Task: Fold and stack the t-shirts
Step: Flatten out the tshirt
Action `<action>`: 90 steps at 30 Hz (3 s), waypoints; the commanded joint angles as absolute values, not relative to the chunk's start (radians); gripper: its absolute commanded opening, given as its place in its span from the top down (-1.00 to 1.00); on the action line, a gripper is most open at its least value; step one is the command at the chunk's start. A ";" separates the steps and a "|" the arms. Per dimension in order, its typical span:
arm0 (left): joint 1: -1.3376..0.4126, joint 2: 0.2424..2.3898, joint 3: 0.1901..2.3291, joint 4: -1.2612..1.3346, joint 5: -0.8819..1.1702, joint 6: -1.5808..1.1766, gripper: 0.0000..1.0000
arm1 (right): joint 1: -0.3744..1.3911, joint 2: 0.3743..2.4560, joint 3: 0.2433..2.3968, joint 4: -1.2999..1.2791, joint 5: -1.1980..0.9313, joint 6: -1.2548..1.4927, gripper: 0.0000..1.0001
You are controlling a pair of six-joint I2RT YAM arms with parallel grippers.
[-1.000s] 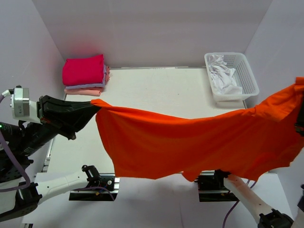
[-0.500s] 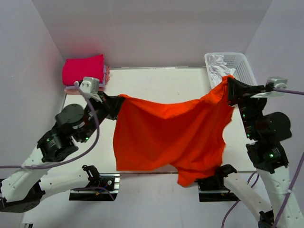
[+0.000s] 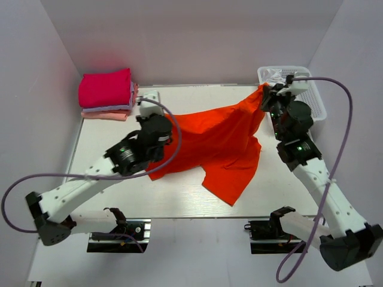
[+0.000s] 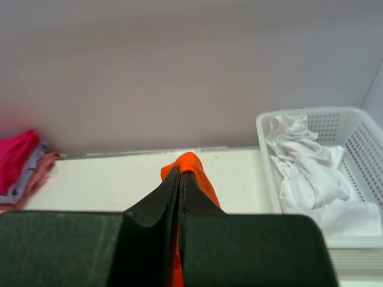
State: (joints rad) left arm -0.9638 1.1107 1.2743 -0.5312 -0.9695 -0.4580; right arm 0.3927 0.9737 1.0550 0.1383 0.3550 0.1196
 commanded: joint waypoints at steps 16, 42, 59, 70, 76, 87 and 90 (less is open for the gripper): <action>-0.563 1.577 1.425 -0.201 -0.784 -0.275 1.00 | 0.388 1.382 1.242 0.350 0.456 0.043 1.00; -0.253 2.186 1.807 -0.080 -0.460 -0.262 0.55 | 0.272 2.147 1.766 0.462 0.057 -0.360 0.77; -0.265 1.801 1.475 -0.357 -0.232 -0.408 -0.99 | 0.271 1.930 1.751 -0.215 -0.091 0.124 -0.81; -0.287 1.519 1.019 -0.499 -0.015 -0.492 -0.99 | 0.299 1.608 1.149 -0.305 -0.074 0.275 -0.81; -0.305 1.389 0.892 -0.543 -0.124 -0.578 -0.93 | 0.311 1.484 0.947 -0.273 -0.127 0.290 -0.81; -0.305 1.462 0.822 -0.423 -0.060 -0.549 -0.71 | 0.311 1.499 0.917 -0.242 -0.192 0.314 -0.81; -0.305 1.491 0.842 -0.432 -0.093 -0.540 -0.61 | 0.308 1.508 0.919 -0.247 -0.189 0.314 -0.81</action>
